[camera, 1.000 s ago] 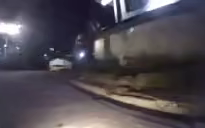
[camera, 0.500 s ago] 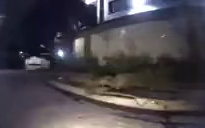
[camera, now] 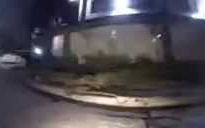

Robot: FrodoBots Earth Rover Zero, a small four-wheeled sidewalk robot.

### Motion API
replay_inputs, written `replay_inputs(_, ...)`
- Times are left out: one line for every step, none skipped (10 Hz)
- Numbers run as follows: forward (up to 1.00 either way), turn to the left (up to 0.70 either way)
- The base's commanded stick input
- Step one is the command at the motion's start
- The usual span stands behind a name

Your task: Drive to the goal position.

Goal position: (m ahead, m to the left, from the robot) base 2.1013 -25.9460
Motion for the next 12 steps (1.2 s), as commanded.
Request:
replay_inputs(0.0, -0.5)
replay_inputs(0.0, -0.5)
replay_inputs(0.0, -0.5)
replay_inputs(0.0, -0.5)
replay_inputs(0.0, -0.5)
replay_inputs(0.0, -0.5)
replay_inputs(0.0, -0.5)
replay_inputs(0.0, -0.5)
replay_inputs(0.0, -0.5)
replay_inputs(0.0, -0.5)
replay_inputs(0.0, -0.5)
replay_inputs(0.0, -0.5)
